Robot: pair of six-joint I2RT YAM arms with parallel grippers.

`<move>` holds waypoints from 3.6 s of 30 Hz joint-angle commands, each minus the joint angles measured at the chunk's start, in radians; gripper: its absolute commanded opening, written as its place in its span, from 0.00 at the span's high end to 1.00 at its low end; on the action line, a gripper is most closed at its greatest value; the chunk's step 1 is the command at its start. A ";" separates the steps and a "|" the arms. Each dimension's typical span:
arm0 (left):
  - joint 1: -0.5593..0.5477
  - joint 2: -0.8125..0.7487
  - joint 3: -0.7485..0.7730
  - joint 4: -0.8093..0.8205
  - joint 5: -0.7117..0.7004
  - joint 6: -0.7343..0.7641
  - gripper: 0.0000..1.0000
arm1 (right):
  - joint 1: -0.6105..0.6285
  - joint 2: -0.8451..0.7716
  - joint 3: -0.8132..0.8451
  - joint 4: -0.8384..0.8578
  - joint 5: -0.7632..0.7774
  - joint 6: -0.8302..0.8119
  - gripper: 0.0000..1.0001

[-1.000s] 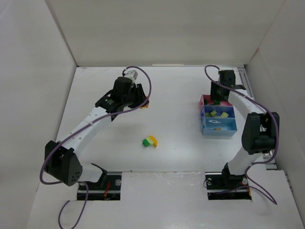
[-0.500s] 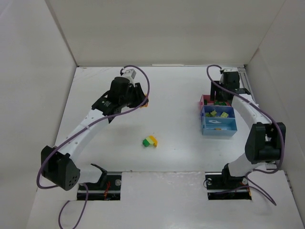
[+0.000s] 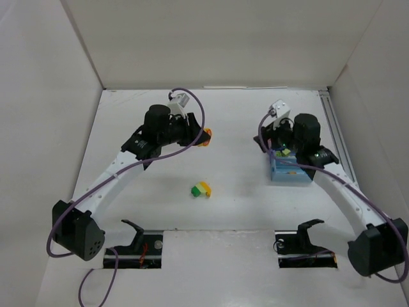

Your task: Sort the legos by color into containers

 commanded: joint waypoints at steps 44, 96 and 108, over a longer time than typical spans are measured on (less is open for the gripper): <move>-0.543 1.023 1.026 -0.025 -0.167 0.510 1.00 | -0.293 -0.277 0.127 -0.505 0.775 0.492 0.00; -0.592 0.735 0.681 0.153 -0.222 0.576 0.15 | -0.293 -0.355 0.100 -0.478 0.756 0.473 0.00; -0.369 0.054 -0.090 0.123 -0.535 0.145 0.00 | -0.215 -0.305 0.089 -0.331 0.427 0.243 0.00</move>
